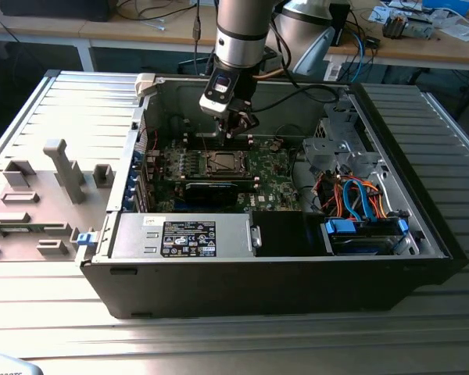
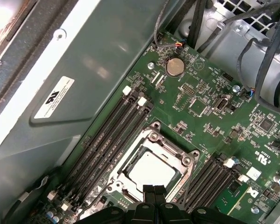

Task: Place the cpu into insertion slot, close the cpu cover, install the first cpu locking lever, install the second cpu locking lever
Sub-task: 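Install the first cpu locking lever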

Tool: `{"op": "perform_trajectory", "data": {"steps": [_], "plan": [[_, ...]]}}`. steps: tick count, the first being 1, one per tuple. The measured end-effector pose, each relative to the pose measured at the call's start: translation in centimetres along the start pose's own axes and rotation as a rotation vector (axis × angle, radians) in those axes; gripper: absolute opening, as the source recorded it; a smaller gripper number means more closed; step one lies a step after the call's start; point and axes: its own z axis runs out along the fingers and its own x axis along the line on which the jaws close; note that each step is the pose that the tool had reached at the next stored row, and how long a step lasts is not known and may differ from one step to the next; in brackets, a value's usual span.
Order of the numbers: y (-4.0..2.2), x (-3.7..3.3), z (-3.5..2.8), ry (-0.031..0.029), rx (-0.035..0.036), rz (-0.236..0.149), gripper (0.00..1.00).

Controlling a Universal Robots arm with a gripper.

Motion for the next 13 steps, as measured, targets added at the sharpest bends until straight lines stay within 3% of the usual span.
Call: {"op": "perform_trajectory", "data": {"steps": [13], "plan": [[0.0, 0.0, 0.0, -0.0014, 0.0014, -0.034, 0.11]]}}
